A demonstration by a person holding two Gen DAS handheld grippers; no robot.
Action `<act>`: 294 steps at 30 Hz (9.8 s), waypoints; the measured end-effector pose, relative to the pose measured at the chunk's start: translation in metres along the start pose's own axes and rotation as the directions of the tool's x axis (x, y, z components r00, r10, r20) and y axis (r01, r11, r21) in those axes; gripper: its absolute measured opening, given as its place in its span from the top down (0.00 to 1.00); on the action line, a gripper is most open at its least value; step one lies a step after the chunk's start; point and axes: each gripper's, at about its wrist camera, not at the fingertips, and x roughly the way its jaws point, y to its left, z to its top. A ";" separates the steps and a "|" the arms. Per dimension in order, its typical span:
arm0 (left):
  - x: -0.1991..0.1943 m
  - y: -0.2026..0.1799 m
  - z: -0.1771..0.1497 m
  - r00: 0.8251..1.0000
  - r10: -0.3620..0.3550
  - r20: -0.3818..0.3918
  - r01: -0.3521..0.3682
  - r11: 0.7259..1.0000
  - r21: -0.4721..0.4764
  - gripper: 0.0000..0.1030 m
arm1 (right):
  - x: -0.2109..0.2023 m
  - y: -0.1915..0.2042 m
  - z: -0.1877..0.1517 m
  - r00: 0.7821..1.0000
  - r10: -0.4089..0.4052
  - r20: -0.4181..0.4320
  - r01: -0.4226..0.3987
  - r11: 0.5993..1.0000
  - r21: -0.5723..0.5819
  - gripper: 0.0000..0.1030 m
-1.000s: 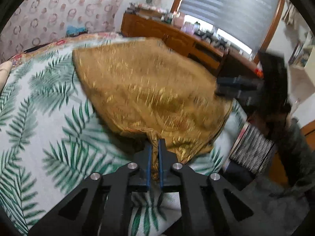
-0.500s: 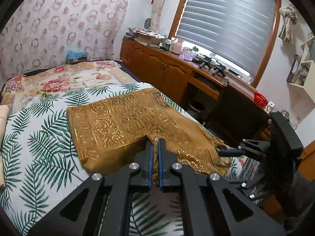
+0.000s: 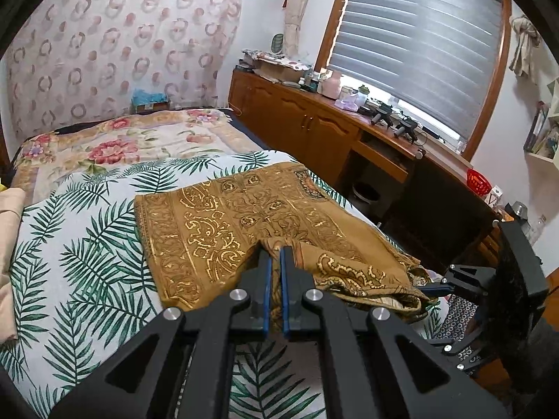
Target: Fold small clothes
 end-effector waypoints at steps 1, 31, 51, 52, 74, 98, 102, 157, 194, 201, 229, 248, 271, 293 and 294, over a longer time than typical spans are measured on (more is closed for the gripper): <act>0.000 0.001 0.000 1.000 -0.001 0.001 0.001 1.000 -0.003 0.99 | 0.002 0.000 -0.001 1.000 -0.007 -0.005 0.007 1.000 -0.007 0.33; 0.060 0.098 0.041 0.989 0.132 -0.061 -0.137 0.986 -0.100 0.97 | 0.106 -0.115 0.153 0.997 0.020 0.073 -0.017 0.999 -0.034 0.94; 0.075 0.126 0.038 0.978 0.170 -0.120 -0.182 0.979 -0.096 0.47 | 0.158 -0.138 0.180 1.000 0.007 0.023 -0.008 0.999 0.035 0.71; 0.081 0.129 0.038 0.976 0.170 -0.135 -0.183 0.979 -0.094 0.47 | 0.155 -0.141 0.182 0.999 -0.017 0.032 0.015 0.999 0.052 0.63; 0.131 0.161 0.041 0.956 0.204 -0.212 -0.228 0.969 -0.097 0.47 | 0.114 -0.175 0.142 0.986 -0.164 -0.043 0.169 0.969 0.181 0.34; 0.135 0.167 0.043 0.955 0.209 -0.209 -0.233 0.967 -0.099 0.47 | 0.154 -0.191 0.133 0.998 0.037 -0.059 -0.017 0.954 0.300 0.46; 0.137 0.166 0.044 0.965 0.167 -0.201 -0.192 0.975 -0.114 0.52 | 0.153 -0.189 0.132 0.996 0.069 -0.048 -0.052 0.952 0.301 0.58; -0.177 0.316 -0.120 0.801 0.590 0.099 -0.455 0.708 -0.540 0.96 | 0.217 0.250 0.441 0.950 0.289 0.120 -0.147 0.750 -0.644 0.89; -0.208 0.261 -0.096 0.750 0.651 0.116 -0.560 0.719 -0.411 0.45 | 0.342 0.236 0.366 0.964 0.260 -0.046 -0.264 0.932 -0.248 0.53; -0.198 0.234 -0.089 0.749 0.653 0.109 -0.579 0.726 -0.370 0.45 | 0.262 0.201 0.341 0.970 0.239 0.044 -0.227 0.956 -0.186 0.53; -0.138 0.100 -0.041 0.830 0.523 0.193 -0.485 0.848 -0.212 0.45 | -0.002 0.062 0.173 0.942 -0.153 0.300 0.108 0.981 0.161 0.22; -0.136 0.080 -0.035 0.820 0.535 0.202 -0.507 0.844 -0.176 0.45 | -0.025 0.047 0.156 0.921 -0.213 0.327 0.144 0.964 0.223 0.22; -0.141 0.078 -0.035 0.814 0.543 0.207 -0.518 0.840 -0.165 0.45 | -0.025 0.047 0.153 0.922 -0.216 0.323 0.144 0.962 0.231 0.22; -0.141 0.077 -0.035 0.815 0.542 0.206 -0.518 0.840 -0.162 0.45 | -0.025 0.047 0.152 0.921 -0.219 0.321 0.145 0.961 0.237 0.22; -0.141 0.076 -0.035 0.814 0.542 0.206 -0.518 0.840 -0.164 0.45 | -0.025 0.047 0.152 0.921 -0.220 0.321 0.146 0.960 0.239 0.22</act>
